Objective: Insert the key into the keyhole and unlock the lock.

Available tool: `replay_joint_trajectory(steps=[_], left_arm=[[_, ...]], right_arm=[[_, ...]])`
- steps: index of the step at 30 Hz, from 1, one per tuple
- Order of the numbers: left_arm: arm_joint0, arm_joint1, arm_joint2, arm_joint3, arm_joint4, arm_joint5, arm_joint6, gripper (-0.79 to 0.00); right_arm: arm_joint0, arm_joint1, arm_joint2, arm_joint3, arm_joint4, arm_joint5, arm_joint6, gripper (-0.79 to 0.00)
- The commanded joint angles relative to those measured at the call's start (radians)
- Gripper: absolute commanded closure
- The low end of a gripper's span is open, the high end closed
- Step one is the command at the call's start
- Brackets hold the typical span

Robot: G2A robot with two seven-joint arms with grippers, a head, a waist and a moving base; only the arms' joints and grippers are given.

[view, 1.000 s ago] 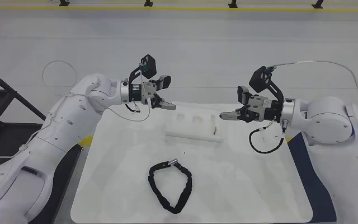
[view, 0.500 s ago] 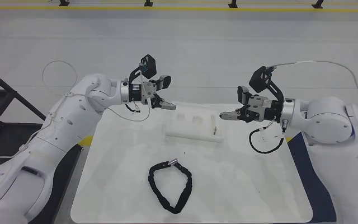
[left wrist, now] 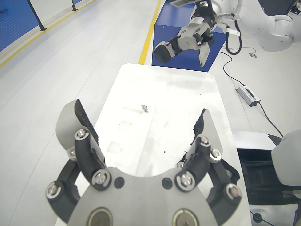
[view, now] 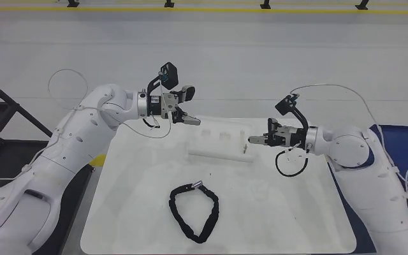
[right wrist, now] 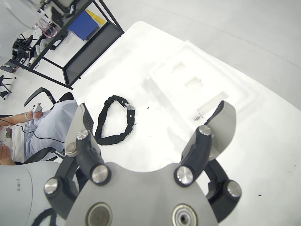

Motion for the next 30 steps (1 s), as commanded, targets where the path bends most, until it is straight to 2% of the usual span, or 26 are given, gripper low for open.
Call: replay_joint_trajectory(steps=[1, 8, 19, 30], left_arm=[[0.000, 0.000, 0.000, 0.000, 0.000, 0.000, 0.000, -0.785], [0.000, 0.000, 0.000, 0.000, 0.000, 0.000, 0.000, -0.785], [0.000, 0.000, 0.000, 0.000, 0.000, 0.000, 0.000, -0.785], [0.000, 0.000, 0.000, 0.000, 0.000, 0.000, 0.000, -0.785]], right_arm=[[0.014, -0.006, -0.031, 0.043, -0.007, 0.008, -0.016, -0.785], [0.115, -0.042, -0.156, 0.220, -0.059, 0.056, -0.078, -0.785], [0.292, -0.125, -0.372, 0.446, -0.112, 0.202, -0.029, -0.785], [0.391, -0.222, -0.551, 0.604, -0.181, 0.287, -0.040, -0.785]])
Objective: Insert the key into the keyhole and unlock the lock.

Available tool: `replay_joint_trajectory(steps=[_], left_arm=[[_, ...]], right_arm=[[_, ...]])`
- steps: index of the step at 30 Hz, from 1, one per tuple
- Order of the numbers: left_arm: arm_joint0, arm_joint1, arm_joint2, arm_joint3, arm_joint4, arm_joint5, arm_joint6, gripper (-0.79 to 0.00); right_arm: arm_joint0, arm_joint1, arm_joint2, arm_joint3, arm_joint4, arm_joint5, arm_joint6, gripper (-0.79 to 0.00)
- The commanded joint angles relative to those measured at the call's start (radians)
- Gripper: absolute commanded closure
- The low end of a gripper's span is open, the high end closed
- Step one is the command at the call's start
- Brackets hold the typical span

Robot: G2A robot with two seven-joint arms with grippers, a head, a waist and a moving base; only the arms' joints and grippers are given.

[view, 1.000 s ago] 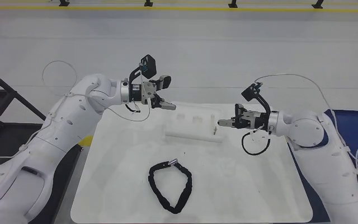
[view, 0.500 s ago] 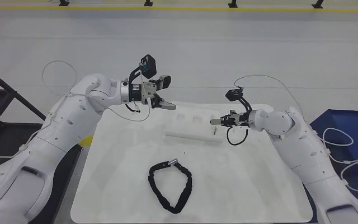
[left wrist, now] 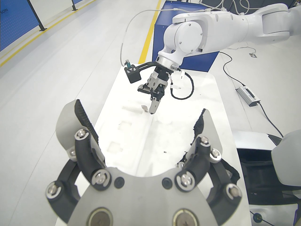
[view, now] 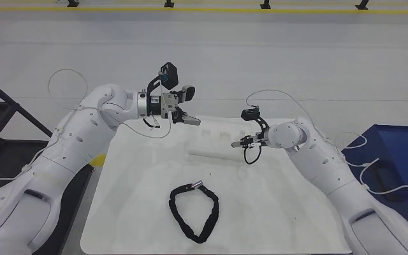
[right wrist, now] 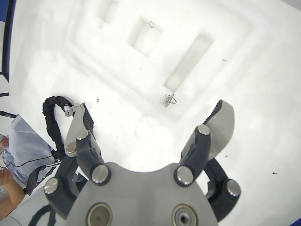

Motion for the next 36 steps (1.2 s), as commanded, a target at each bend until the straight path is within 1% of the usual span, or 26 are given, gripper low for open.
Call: replay_joint_trajectory(steps=[1, 3, 4, 7, 8, 9, 10, 14, 20, 22, 26, 31, 34, 36], left_arm=[[0.000, 0.000, 0.000, 0.000, 0.000, 0.000, 0.000, -0.785], [0.000, 0.000, 0.000, 0.000, 0.000, 0.000, 0.000, -0.785], [0.000, 0.000, 0.000, 0.000, 0.000, 0.000, 0.000, -0.785], [0.000, 0.000, 0.000, 0.000, 0.000, 0.000, 0.000, -0.785], [0.000, 0.000, 0.000, 0.000, 0.000, 0.000, 0.000, -0.785], [0.000, 0.000, 0.000, 0.000, 0.000, 0.000, 0.000, -0.785], [0.000, 0.000, 0.000, 0.000, 0.000, 0.000, 0.000, -0.785], [0.000, 0.000, 0.000, 0.000, 0.000, 0.000, 0.000, -0.785], [0.000, 0.000, 0.000, 0.000, 0.000, 0.000, 0.000, -0.785], [0.000, 0.000, 0.000, 0.000, 0.000, 0.000, 0.000, -0.785], [0.000, 0.000, 0.000, 0.000, 0.000, 0.000, 0.000, -0.785], [0.000, 0.000, 0.000, 0.000, 0.000, 0.000, 0.000, -0.785], [0.000, 0.000, 0.000, 0.000, 0.000, 0.000, 0.000, -0.785], [0.000, 0.000, 0.000, 0.000, 0.000, 0.000, 0.000, -0.785]], right_arm=[[0.013, -0.014, -0.024, 0.017, -0.017, 0.004, 0.003, -0.785], [0.025, -0.029, -0.047, 0.040, -0.029, 0.009, 0.008, -0.785], [0.030, -0.036, -0.053, 0.053, -0.024, 0.008, 0.011, -0.742], [0.046, -0.056, -0.070, 0.093, -0.016, 0.005, 0.023, -0.579], [0.050, -0.062, -0.075, 0.104, -0.015, 0.004, 0.025, -0.545], [0.055, -0.067, -0.081, 0.116, -0.017, 0.003, 0.028, -0.480], [0.059, -0.073, -0.086, 0.127, -0.020, 0.004, 0.028, -0.397], [0.073, -0.092, -0.103, 0.172, -0.043, 0.014, 0.016, -0.354], [0.085, -0.119, -0.121, 0.224, -0.059, 0.020, 0.009, -0.342], [0.090, -0.128, -0.125, 0.238, -0.061, 0.023, 0.011, -0.311], [0.100, -0.145, -0.136, 0.266, -0.076, 0.039, 0.018, -0.277], [0.107, -0.164, -0.140, 0.304, -0.078, 0.039, 0.017, -0.169], [0.108, -0.173, -0.141, 0.325, -0.079, 0.033, 0.013, -0.157], [0.109, -0.179, -0.142, 0.342, -0.079, 0.030, 0.010, -0.099]])
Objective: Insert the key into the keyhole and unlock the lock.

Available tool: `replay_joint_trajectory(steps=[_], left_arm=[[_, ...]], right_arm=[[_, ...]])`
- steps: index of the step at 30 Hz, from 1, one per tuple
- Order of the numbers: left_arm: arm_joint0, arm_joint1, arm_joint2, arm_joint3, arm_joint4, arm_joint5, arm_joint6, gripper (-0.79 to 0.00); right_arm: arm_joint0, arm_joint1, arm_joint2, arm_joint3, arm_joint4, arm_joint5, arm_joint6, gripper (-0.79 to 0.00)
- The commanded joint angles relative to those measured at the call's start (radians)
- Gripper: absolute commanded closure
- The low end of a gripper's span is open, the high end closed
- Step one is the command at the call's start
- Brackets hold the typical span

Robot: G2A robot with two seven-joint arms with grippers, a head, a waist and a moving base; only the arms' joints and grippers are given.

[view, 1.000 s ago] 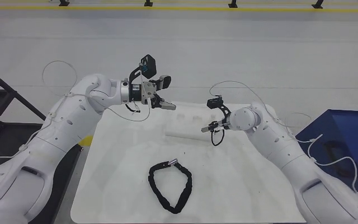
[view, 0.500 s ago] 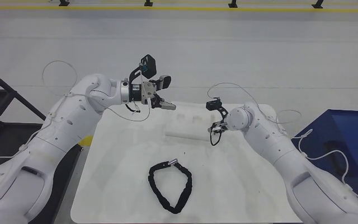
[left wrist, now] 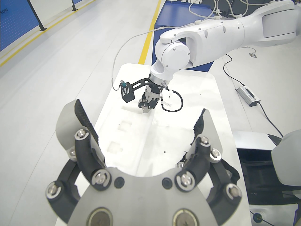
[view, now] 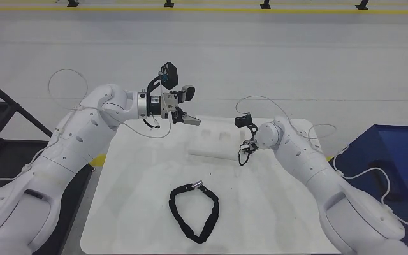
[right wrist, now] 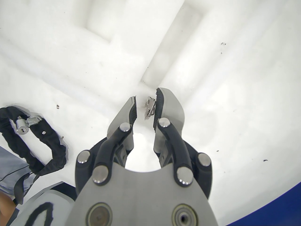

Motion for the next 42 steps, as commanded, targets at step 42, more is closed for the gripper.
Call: replay_joint_trajectory(steps=[42], left_arm=[[0.000, 0.000, 0.000, 0.000, 0.000, 0.000, 0.000, -0.785]], right_arm=[[-0.113, 0.165, 0.371, -0.558, -0.087, 0.106, 0.289, 0.000]])
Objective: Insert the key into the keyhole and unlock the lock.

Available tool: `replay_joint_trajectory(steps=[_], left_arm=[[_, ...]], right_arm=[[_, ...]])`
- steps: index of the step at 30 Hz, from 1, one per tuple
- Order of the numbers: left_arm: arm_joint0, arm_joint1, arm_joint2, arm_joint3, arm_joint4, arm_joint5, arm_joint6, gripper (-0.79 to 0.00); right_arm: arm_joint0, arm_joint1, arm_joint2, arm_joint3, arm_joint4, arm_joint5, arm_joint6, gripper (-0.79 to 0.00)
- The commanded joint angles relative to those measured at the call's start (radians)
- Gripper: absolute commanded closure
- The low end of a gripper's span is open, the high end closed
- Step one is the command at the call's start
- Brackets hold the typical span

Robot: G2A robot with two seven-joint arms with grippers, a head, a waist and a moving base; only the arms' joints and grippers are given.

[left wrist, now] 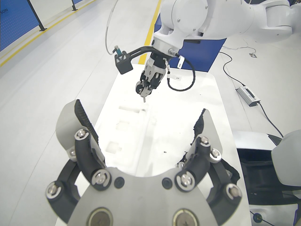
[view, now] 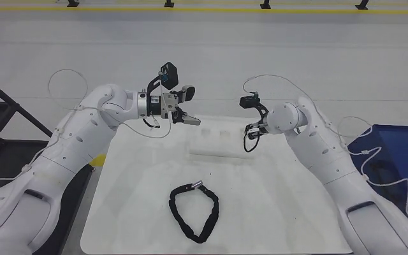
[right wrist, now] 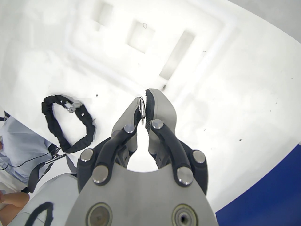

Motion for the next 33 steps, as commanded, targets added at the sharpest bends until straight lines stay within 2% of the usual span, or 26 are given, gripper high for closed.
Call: replay_joint_trajectory(steps=[1, 9, 15, 19, 26, 33], left_arm=[[0.000, 0.000, 0.000, 0.000, 0.000, 0.000, 0.000, -0.785], [0.000, 0.000, 0.000, 0.000, 0.000, 0.000, 0.000, -0.785], [0.000, 0.000, 0.000, 0.000, 0.000, 0.000, 0.000, -0.785], [0.000, 0.000, 0.000, 0.000, 0.000, 0.000, 0.000, -0.785], [0.000, 0.000, 0.000, 0.000, 0.000, 0.000, 0.000, -0.785], [0.000, 0.000, 0.000, 0.000, 0.000, 0.000, 0.000, -0.785]], right_arm=[[-0.044, 0.023, 0.063, -0.096, 0.009, 0.010, 0.023, 0.000], [-0.233, 0.093, 0.287, -0.458, 0.042, 0.013, 0.078, 0.000], [-0.352, 0.111, 0.434, -0.635, 0.248, -0.039, -0.002, 0.000], [-0.400, 0.121, 0.510, -0.694, 0.355, -0.080, -0.032, 0.000], [-0.420, 0.131, 0.561, -0.731, 0.515, -0.168, -0.030, 0.000], [-0.437, 0.144, 0.585, -0.728, 0.570, -0.188, 0.006, 0.000]])
